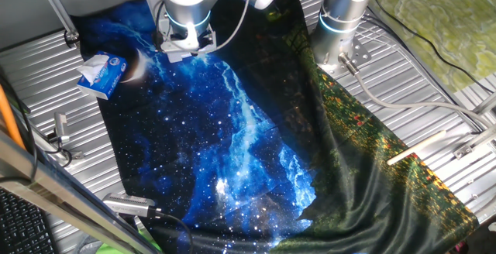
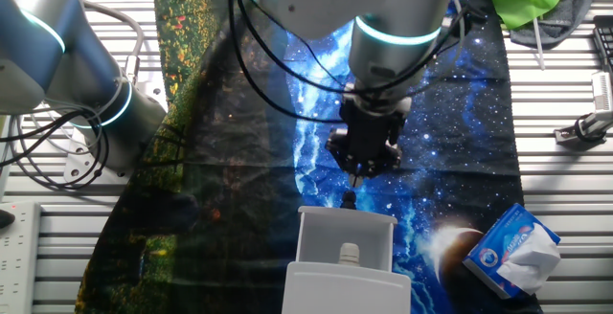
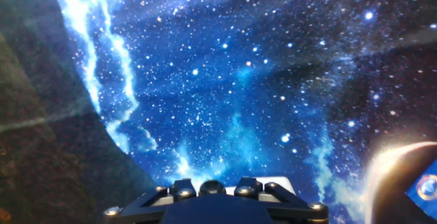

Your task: Grasp the handle and open the drawer

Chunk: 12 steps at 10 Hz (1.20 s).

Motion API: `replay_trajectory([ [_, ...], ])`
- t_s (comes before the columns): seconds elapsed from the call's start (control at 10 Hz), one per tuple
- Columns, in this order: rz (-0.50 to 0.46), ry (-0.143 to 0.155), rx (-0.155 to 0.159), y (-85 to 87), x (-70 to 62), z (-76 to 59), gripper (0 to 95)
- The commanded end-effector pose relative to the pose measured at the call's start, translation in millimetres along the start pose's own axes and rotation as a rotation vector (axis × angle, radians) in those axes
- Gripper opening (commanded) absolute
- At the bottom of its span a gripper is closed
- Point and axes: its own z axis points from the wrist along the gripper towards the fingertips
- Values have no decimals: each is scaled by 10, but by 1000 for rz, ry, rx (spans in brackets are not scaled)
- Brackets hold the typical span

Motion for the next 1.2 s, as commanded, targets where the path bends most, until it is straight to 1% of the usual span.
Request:
replay_trajectory([
  [0.1,68,-22,-5,-20,6,-51,0],
  [0.5,129,-20,-4,-26,22,-162,0],
  [0.6,135,-25,-6,-21,30,-187,0],
  [0.8,157,-38,-12,-6,48,-249,0],
  [1.0,169,-54,-17,0,56,-275,0],
  [1.1,188,-82,-30,3,59,-287,0],
  [1.2,198,-92,-35,6,62,-299,0],
])
